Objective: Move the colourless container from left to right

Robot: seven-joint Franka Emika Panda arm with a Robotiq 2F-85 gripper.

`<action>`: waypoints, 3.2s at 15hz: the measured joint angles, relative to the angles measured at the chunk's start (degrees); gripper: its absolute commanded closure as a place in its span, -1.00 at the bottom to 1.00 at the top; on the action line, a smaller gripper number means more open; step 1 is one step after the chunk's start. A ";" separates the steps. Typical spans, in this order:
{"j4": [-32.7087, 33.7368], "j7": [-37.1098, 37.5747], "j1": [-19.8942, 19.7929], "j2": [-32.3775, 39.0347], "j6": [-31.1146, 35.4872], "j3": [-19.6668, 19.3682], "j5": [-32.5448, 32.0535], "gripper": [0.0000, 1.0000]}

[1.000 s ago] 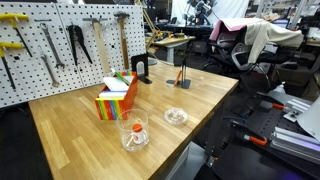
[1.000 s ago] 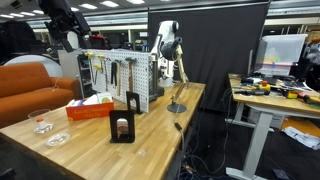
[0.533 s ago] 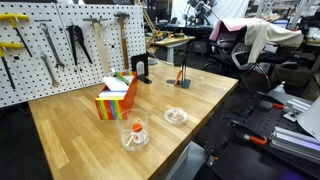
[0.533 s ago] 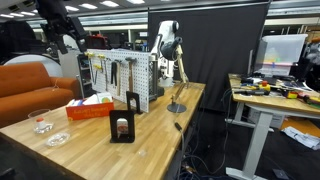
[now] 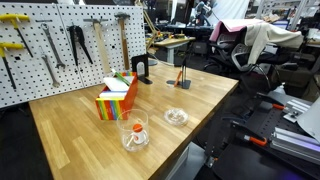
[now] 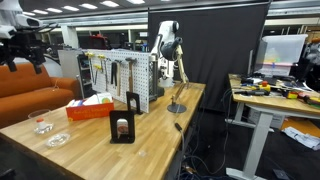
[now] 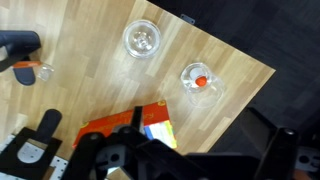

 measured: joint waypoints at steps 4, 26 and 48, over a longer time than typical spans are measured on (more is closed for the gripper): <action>0.16 0.17 -0.27 0.35 0.10 0.32 0.04 -1.00; 4.22 0.59 -0.04 15.34 6.65 7.01 -0.10 -1.00; 18.63 -4.67 -1.77 47.59 18.23 7.33 -5.25 -1.00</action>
